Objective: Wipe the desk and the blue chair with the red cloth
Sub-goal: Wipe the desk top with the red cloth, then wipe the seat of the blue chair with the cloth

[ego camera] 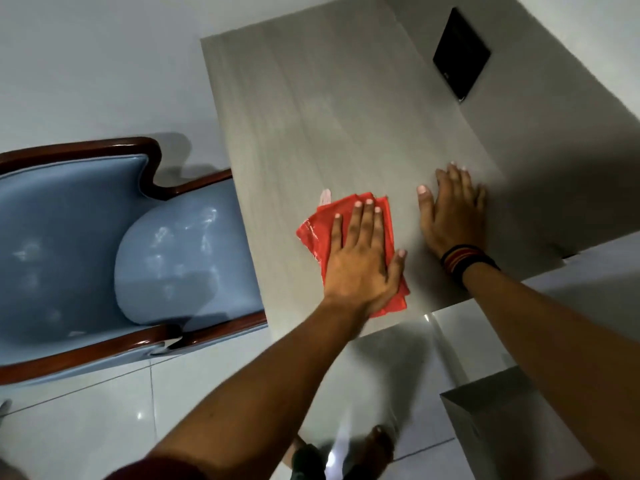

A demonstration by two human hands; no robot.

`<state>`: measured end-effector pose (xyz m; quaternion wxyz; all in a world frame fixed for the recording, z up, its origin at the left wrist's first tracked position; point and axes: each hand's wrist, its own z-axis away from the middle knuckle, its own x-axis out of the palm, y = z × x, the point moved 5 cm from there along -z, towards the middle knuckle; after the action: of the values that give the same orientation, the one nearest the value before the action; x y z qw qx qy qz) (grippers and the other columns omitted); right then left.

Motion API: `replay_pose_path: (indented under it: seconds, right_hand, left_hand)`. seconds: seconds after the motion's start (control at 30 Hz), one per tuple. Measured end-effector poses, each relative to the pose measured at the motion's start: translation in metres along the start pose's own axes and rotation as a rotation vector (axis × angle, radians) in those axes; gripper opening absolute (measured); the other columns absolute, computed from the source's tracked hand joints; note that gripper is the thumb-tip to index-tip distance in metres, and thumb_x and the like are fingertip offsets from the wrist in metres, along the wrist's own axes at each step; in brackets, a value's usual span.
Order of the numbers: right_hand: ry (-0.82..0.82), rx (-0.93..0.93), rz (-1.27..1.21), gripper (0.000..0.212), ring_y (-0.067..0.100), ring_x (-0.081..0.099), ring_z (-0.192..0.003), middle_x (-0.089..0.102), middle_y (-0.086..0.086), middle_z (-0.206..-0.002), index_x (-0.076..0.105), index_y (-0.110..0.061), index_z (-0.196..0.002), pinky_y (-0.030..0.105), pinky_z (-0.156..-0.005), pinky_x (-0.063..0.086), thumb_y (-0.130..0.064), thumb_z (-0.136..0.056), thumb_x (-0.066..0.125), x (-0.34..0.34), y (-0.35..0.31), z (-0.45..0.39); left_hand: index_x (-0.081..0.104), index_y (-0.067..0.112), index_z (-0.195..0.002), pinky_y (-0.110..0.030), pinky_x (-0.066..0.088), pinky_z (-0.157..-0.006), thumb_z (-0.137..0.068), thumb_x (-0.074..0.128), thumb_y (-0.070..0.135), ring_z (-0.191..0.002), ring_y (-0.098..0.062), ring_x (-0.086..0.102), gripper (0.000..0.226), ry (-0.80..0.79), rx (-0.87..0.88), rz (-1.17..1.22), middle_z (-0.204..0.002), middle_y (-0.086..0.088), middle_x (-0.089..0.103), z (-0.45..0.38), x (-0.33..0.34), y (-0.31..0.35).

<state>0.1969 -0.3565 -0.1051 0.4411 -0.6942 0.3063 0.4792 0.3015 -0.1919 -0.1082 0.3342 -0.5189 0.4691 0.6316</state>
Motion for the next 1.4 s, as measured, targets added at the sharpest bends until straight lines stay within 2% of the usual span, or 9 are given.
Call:
replay_pose_path:
  seconds: [0.23, 0.47, 0.6, 0.7, 0.8, 0.87, 0.97, 1.17, 1.4]
  right_hand:
    - [0.031, -0.026, -0.021, 0.061, 0.028, 0.026, -0.155, 0.036, 0.012, -0.165, 0.045, -0.012, -0.151, 0.054, -0.127, 0.011, -0.049, -0.106, 0.028, 0.004, 0.007, -0.006]
    - [-0.031, 0.077, -0.282, 0.072, 0.034, 0.042, -0.145, 0.053, 0.013, -0.152, 0.057, -0.010, -0.140, 0.052, -0.124, 0.026, -0.062, -0.103, 0.025, -0.018, -0.004, 0.028]
    - [0.035, 0.287, -0.492, 0.052, 0.035, 0.038, -0.147, 0.045, 0.017, -0.156, 0.057, -0.011, -0.139, 0.056, -0.119, 0.035, -0.042, -0.098, 0.056, -0.036, -0.042, 0.160]
    - [-0.101, 0.613, -0.576, 0.083, 0.037, 0.020, -0.154, 0.021, 0.016, -0.167, 0.035, -0.017, -0.157, 0.059, -0.122, 0.027, -0.042, -0.088, 0.075, -0.038, -0.067, 0.249]
    - [-0.187, 1.060, -1.010, 0.092, 0.044, 0.052, -0.132, 0.045, 0.022, -0.150, 0.038, -0.016, -0.152, 0.061, -0.096, 0.055, -0.032, -0.076, 0.089, -0.006, -0.075, 0.277]
    - [-0.161, 1.177, -1.270, 0.069, 0.042, 0.068, -0.107, 0.065, 0.022, -0.127, 0.055, -0.009, -0.135, 0.048, -0.063, 0.064, -0.020, -0.076, 0.089, 0.006, -0.080, 0.274]
    - [-0.153, 1.227, -1.441, 0.020, 0.033, 0.066, -0.079, 0.069, 0.018, -0.095, 0.067, -0.006, -0.106, 0.033, -0.052, 0.059, -0.009, -0.088, 0.075, -0.010, -0.104, 0.280]
    - [-0.308, 0.953, -1.296, 0.012, 0.024, 0.067, -0.081, 0.075, 0.007, -0.087, 0.074, -0.012, -0.094, 0.044, -0.080, 0.055, -0.007, -0.084, 0.074, -0.039, -0.197, 0.267]
    - [-0.610, 0.966, -1.244, 0.037, 0.038, 0.073, -0.096, 0.078, 0.020, -0.105, 0.072, -0.008, -0.110, 0.057, -0.087, 0.060, -0.006, -0.074, 0.079, 0.108, -0.348, 0.205]
  left_hand:
    - [0.017, 0.009, -0.167, -0.050, -0.003, -0.132, -0.108, 0.018, 0.057, -0.164, -0.024, 0.003, 0.076, 0.021, -0.047, 0.003, -0.176, -0.011, 0.013, -0.105, -0.008, -0.005]
    - [0.007, 0.010, -0.168, -0.054, -0.003, -0.131, -0.109, 0.010, 0.056, -0.163, -0.024, -0.007, 0.074, 0.012, -0.129, 0.093, -0.176, -0.009, 0.000, 0.052, 0.007, 0.020]
    - [0.018, 0.014, -0.168, -0.049, -0.001, -0.132, -0.111, 0.017, 0.048, -0.163, -0.016, -0.004, 0.066, -0.045, -0.084, 0.298, -0.176, -0.001, 0.008, 0.083, -0.017, 0.007]
    - [0.023, 0.010, -0.167, -0.047, 0.005, -0.133, -0.110, 0.034, 0.036, -0.163, -0.028, 0.010, 0.063, -0.038, -0.098, 0.205, -0.175, -0.010, 0.020, 0.062, -0.040, -0.022]
    - [0.030, 0.006, -0.161, -0.049, 0.028, -0.123, -0.105, 0.046, 0.031, -0.151, -0.038, 0.032, 0.064, -0.102, -0.153, 0.075, -0.164, -0.018, 0.036, 0.053, -0.047, -0.044]
    - [0.043, 0.005, -0.151, -0.050, 0.042, -0.106, -0.101, 0.054, 0.029, -0.130, -0.041, 0.049, 0.057, -0.129, -0.169, 0.075, -0.143, -0.019, 0.052, 0.053, -0.051, -0.042]
    - [0.056, 0.009, -0.131, -0.046, 0.050, -0.094, -0.091, 0.064, 0.023, -0.115, -0.042, 0.060, 0.043, -0.219, -0.255, 0.270, -0.125, -0.020, 0.064, 0.061, -0.063, -0.050]
    - [0.062, 0.017, -0.064, -0.029, 0.044, -0.062, -0.080, 0.073, 0.020, -0.058, -0.016, 0.055, 0.020, -0.376, -0.505, 0.892, -0.058, 0.004, 0.058, 0.099, -0.093, -0.186]
    - [0.074, 0.016, -0.077, -0.013, 0.047, -0.052, -0.092, 0.065, -0.003, -0.050, 0.000, 0.062, 0.026, -0.391, -0.686, 1.152, -0.060, 0.008, 0.071, 0.083, -0.102, -0.413]
